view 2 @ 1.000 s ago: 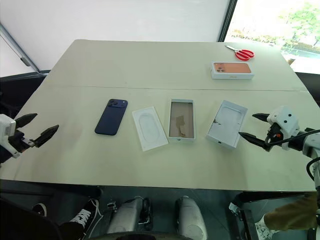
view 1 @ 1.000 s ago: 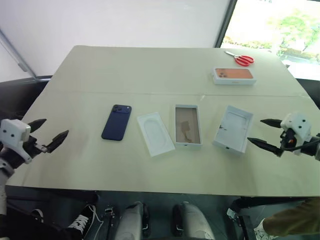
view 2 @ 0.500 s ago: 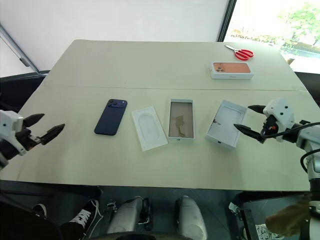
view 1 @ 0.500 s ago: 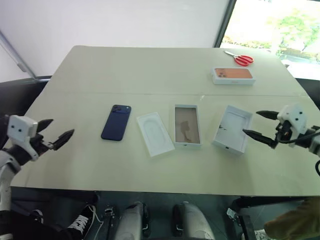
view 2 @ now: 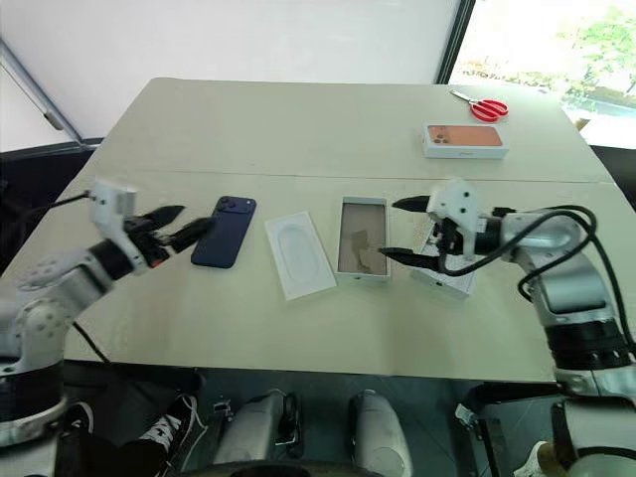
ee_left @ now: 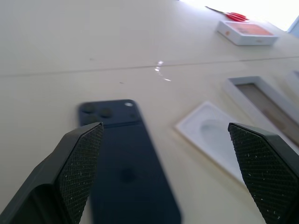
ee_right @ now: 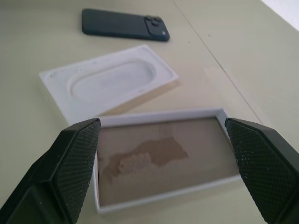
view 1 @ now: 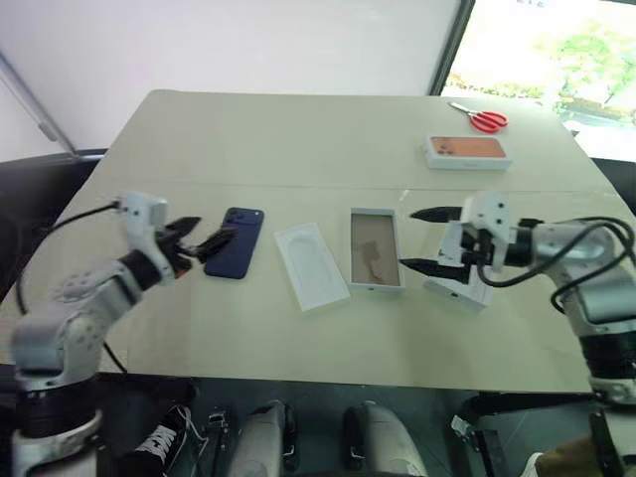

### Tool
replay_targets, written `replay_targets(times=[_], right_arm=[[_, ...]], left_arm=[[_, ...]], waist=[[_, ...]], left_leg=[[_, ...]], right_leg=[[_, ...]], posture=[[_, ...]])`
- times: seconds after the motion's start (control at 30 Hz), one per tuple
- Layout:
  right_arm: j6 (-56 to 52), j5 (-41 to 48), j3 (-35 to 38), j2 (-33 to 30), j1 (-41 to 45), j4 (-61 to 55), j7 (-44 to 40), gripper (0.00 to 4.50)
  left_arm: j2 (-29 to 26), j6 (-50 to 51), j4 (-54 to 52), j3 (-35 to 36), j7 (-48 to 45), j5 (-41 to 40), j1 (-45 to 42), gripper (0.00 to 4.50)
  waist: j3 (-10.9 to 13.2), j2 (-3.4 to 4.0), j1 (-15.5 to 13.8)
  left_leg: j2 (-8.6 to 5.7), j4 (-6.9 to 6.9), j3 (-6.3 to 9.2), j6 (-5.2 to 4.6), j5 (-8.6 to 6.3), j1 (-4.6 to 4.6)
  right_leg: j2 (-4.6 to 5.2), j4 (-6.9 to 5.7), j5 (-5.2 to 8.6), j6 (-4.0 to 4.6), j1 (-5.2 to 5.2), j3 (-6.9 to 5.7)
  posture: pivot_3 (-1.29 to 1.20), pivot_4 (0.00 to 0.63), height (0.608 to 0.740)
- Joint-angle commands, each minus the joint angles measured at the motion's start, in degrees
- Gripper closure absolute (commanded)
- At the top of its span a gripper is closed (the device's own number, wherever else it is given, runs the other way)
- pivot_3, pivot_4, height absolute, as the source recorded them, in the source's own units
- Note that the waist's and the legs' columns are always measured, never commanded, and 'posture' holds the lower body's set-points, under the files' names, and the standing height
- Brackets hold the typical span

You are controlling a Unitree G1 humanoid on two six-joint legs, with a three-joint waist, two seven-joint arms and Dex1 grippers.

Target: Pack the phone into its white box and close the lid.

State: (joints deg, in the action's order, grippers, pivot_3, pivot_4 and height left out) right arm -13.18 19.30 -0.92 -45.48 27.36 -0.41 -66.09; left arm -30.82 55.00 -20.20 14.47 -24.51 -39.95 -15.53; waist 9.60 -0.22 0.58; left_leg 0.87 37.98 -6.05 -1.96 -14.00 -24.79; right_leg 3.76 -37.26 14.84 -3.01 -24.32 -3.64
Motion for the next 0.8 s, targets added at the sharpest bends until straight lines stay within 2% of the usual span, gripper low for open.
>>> replay_targets(times=[0.03,0.37,0.6,0.8], right_arm=[[1.14,-0.58,0.43,0.27,1.41,0.75,0.03,0.04],[3.04,-1.86,0.31,0.97,1.3,2.48,0.95,0.04],[3.76,-2.6,1.26,1.03,1.36,3.2,1.96,0.04],[4.12,-2.74,1.13,1.25,1.53,3.18,2.53,0.04]], left_arm=[[3.76,8.45,-1.56,-1.34,5.82,-2.79,-0.88,0.0],[18.64,23.8,5.88,7.25,15.34,-14.79,-8.01,0.0],[24.77,28.6,11.71,16.55,22.61,-19.82,-10.75,0.0],[26.05,30.55,18.99,22.2,24.62,-24.92,-13.87,0.0]], waist=[[0.01,-0.02,-0.07],[0.09,-0.17,-0.15],[0.1,-0.22,-0.11],[0.11,-0.26,-0.32]], left_leg=[[0.0,0.01,0.0,0.04,0.03,0.0],[0.01,0.21,0.01,0.05,0.08,0.02],[0.03,0.21,0.01,0.13,0.13,0.07],[0.02,0.25,0.0,0.19,0.16,0.07]], right_leg=[[-0.02,0.0,0.0,0.0,0.01,0.0],[-0.18,-0.12,-0.01,-0.09,0.11,0.0],[-0.24,-0.15,-0.01,-0.12,0.14,0.0],[-0.24,-0.14,0.0,-0.13,0.19,0.0]], posture=[[0.0,0.15,0.74],[0.0,0.15,0.74],[0.0,0.15,0.74],[0.0,0.15,0.74]])
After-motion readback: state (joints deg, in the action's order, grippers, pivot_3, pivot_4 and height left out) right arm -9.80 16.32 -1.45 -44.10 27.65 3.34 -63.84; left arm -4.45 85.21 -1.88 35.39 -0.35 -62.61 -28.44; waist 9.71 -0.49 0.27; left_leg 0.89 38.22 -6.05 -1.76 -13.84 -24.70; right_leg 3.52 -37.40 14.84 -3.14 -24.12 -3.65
